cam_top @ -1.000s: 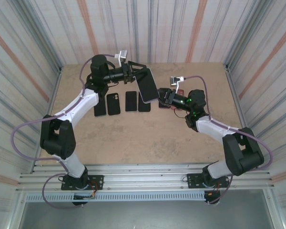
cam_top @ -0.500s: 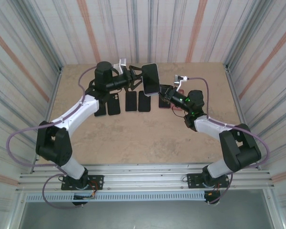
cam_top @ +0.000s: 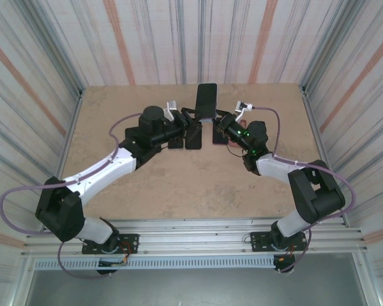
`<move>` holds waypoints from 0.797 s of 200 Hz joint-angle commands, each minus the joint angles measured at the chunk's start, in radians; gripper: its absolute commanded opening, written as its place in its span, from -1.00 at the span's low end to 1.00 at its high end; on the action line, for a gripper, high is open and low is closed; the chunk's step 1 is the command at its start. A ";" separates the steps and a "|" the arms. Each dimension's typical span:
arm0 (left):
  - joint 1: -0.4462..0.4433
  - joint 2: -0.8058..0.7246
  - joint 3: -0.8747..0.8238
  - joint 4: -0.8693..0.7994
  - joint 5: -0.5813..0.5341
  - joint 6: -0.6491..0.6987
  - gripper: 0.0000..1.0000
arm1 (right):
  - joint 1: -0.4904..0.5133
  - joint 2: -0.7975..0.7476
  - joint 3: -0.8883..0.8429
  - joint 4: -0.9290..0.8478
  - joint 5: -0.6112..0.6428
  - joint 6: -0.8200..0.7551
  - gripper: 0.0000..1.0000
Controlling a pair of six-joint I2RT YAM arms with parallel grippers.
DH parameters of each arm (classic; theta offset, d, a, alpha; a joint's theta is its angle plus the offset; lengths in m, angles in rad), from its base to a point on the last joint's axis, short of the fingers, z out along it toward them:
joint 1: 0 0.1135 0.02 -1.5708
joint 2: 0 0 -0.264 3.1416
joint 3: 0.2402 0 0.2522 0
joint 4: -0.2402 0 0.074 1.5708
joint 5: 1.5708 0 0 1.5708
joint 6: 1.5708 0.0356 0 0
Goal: Take the phone out of the phone case
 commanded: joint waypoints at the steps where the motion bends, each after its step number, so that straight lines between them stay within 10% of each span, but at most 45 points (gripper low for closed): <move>1: -0.036 -0.009 -0.015 0.098 -0.117 -0.091 0.22 | 0.012 -0.007 0.050 0.068 0.057 -0.007 -0.91; 159: -0.047 0.065 -0.001 0.165 -0.193 -0.139 -0.02 | 0.048 -0.055 0.018 0.048 0.089 -0.051 -0.91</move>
